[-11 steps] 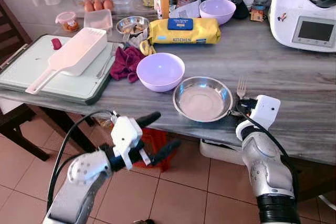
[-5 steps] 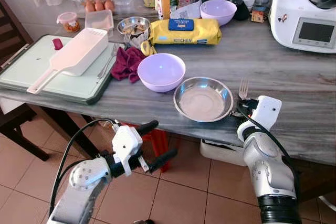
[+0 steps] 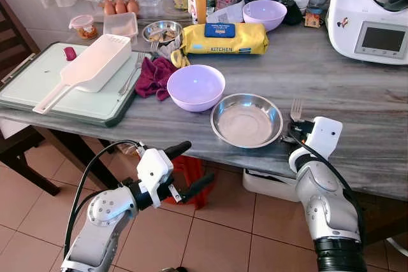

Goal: Setting the table

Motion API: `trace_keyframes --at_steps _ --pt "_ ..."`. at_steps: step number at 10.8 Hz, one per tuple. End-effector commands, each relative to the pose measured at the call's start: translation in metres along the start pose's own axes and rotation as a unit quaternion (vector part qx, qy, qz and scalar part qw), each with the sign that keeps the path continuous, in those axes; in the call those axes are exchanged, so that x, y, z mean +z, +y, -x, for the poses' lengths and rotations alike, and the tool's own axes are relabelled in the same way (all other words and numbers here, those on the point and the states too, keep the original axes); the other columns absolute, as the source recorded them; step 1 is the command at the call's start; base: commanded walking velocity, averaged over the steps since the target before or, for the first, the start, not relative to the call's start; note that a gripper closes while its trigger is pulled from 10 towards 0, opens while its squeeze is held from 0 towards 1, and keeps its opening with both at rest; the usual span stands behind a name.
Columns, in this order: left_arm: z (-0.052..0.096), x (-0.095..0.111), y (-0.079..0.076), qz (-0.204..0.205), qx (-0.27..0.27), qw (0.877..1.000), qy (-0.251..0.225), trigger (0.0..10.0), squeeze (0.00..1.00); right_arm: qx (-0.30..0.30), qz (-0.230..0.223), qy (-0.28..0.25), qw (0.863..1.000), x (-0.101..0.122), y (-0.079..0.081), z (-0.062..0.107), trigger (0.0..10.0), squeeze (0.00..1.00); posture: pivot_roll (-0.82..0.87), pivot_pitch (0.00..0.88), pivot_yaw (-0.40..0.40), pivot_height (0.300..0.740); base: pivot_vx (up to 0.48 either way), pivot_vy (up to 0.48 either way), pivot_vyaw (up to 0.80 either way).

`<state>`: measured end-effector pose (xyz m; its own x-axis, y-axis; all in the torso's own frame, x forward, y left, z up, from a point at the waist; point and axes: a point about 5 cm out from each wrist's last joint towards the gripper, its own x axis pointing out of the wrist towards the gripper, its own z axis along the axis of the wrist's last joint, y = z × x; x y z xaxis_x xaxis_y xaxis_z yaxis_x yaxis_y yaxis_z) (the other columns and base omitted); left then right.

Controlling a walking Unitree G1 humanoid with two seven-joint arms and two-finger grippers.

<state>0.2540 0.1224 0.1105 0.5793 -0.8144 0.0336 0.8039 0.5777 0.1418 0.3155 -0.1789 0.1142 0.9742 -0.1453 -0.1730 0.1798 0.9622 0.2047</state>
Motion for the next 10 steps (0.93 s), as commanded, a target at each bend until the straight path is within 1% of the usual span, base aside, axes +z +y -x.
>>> trace_keyframes --at_steps 1,3,6,7,8,9,10 --pt "0.001 -0.002 0.0 0.001 0.001 1.0 0.005 10.0 0.0 -0.03 0.0 0.07 0.997 -0.03 -0.014 0.005 10.0 1.0 -0.07 0.125 0.086 0.74 0.0 0.0 0.0" --pt "0.0 0.001 0.001 -0.002 0.003 1.0 0.003 10.0 0.0 -0.031 0.003 0.063 0.998 -0.027 -0.014 0.004 10.0 1.0 -0.07 0.122 0.084 0.74 0.0 0.0 0.0" --pt "0.001 -0.001 0.0 -0.001 0.006 1.0 0.002 10.0 0.0 -0.02 0.022 0.021 0.999 -0.007 -0.01 0.004 10.0 1.0 -0.07 0.119 0.083 0.74 0.0 0.0 0.0" --pt "0.0 -0.001 -0.001 0.0 0.007 1.0 0.001 10.0 0.0 -0.017 0.033 -0.005 0.999 0.006 -0.009 0.007 10.0 1.0 -0.07 0.116 0.083 0.74 0.0 0.0 0.0" --pt "-0.001 0.0 -0.001 0.0 0.008 1.0 0.0 10.0 0.0 -0.012 0.05 -0.023 0.998 0.012 -0.007 0.01 10.0 1.0 -0.07 0.116 0.083 0.74 0.0 0.0 0.0" --pt "-0.002 0.003 0.0 0.0 0.01 1.0 -0.003 10.0 0.0 0.001 0.081 -0.053 0.995 0.023 -0.003 0.016 10.0 1.0 -0.06 0.115 0.083 0.74 0.0 0.0 0.0" --pt "-0.003 0.006 -0.001 0.003 0.007 1.0 -0.012 10.0 0.0 0.007 0.097 -0.073 0.993 0.029 0.0 0.02 10.0 1.0 -0.07 0.113 0.084 0.74 0.0 0.0 0.0"
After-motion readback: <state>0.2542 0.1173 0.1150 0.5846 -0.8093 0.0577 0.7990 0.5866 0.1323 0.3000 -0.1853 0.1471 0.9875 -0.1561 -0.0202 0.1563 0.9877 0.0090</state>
